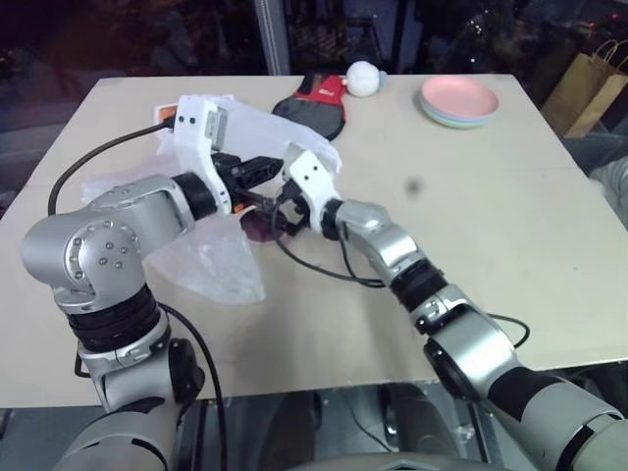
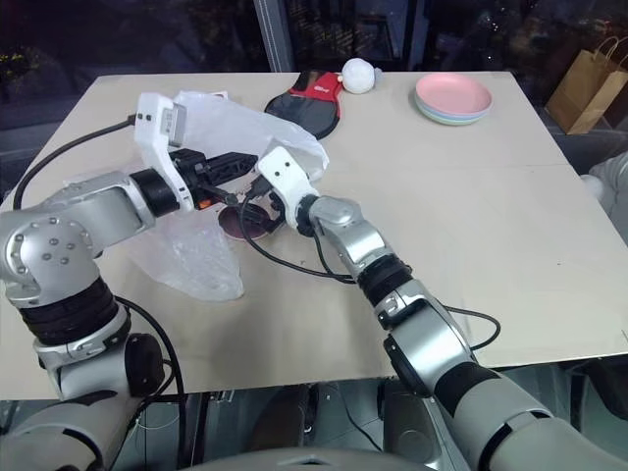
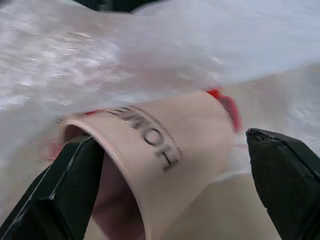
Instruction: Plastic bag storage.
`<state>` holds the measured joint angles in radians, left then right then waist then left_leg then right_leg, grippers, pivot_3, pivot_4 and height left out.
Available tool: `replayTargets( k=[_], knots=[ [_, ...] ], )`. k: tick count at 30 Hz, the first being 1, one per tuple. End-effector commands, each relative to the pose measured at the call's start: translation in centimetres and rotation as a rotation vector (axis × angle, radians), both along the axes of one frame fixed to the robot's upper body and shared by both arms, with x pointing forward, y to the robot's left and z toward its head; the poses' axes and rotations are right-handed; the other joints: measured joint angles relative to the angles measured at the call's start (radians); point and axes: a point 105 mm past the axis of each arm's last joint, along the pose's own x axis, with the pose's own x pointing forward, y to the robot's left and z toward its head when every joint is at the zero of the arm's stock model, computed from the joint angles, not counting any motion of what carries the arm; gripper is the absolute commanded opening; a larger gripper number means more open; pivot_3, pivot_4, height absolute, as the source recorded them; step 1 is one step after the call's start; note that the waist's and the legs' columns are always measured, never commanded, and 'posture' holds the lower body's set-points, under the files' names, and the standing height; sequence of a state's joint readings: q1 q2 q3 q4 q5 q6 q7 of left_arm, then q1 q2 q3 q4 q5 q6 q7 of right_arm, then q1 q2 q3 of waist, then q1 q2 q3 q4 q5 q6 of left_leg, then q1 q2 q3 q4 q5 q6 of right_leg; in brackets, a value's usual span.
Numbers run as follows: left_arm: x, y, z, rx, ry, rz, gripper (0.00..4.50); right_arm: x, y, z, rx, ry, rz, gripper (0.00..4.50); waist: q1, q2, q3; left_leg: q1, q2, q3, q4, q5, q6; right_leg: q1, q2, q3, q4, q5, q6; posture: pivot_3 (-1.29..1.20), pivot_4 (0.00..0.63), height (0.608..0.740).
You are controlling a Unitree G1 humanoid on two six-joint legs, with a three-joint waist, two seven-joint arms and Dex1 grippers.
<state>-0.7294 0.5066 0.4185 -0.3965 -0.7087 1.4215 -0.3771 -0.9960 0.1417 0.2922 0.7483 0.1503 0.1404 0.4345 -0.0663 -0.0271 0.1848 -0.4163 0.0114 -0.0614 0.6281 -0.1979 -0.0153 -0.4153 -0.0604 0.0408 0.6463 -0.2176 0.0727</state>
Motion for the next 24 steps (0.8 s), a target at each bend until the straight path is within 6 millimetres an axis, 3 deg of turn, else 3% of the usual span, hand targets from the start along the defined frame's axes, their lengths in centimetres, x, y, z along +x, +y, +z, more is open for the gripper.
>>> replayTargets(
  k=[1,5,9,12,15,19,24],
  knots=[
    [-0.6,0.5,1.2,-0.018,-0.055,0.003,0.00,-1.2,3.4,1.6,0.114,-0.008,-0.013,4.48,0.000,0.000,0.000,0.000,0.000,0.000,0.000,0.000,0.000,0.000,0.000,0.000,0.000,0.000,0.000,0.00,0.150,0.740],
    [-0.8,1.0,1.6,-0.049,-0.063,0.019,0.00,-0.1,3.0,2.3,0.130,-0.051,-0.099,4.48,-0.001,0.000,0.000,0.000,0.000,0.000,0.000,0.000,0.000,0.000,0.000,0.000,0.000,0.000,0.000,0.00,0.150,0.740],
    [-1.1,1.8,1.6,-0.094,-0.052,0.033,0.00,-1.5,2.3,3.8,0.193,-0.062,0.061,4.48,-0.005,0.000,0.000,0.000,0.000,0.000,0.000,0.000,0.000,0.000,0.000,0.000,0.000,0.000,0.000,0.00,0.150,0.740],
    [-1.3,2.3,1.2,-0.125,-0.029,0.031,0.00,-2.8,0.3,3.6,0.153,-0.098,0.140,4.48,-0.002,0.000,0.000,0.000,0.000,0.000,-0.001,0.000,0.000,0.000,0.000,0.000,0.000,0.000,0.000,0.00,0.150,0.740],
    [-1.5,3.2,0.5,-0.166,-0.003,0.032,0.00,-3.3,-2.7,3.3,0.122,-0.089,0.112,4.48,0.008,0.000,-0.001,0.000,0.000,0.000,-0.001,0.000,0.000,0.001,0.000,-0.001,-0.002,0.000,0.000,0.00,0.150,0.740],
    [-1.4,5.0,0.5,-0.240,-0.010,0.060,0.00,-1.2,-5.8,3.6,0.109,-0.044,-0.067,4.48,0.019,0.000,0.000,0.000,-0.001,0.000,0.001,0.000,0.000,0.001,-0.002,-0.001,-0.001,0.000,0.000,0.00,0.150,0.740],
    [-1.4,6.6,1.7,-0.313,-0.033,0.071,0.00,1.7,-6.4,3.4,0.074,-0.030,-0.196,4.48,0.017,0.000,0.000,0.002,0.005,0.000,0.002,0.002,-0.003,0.001,0.005,0.000,0.001,0.001,-0.001,0.00,0.150,0.740]
  ],
)
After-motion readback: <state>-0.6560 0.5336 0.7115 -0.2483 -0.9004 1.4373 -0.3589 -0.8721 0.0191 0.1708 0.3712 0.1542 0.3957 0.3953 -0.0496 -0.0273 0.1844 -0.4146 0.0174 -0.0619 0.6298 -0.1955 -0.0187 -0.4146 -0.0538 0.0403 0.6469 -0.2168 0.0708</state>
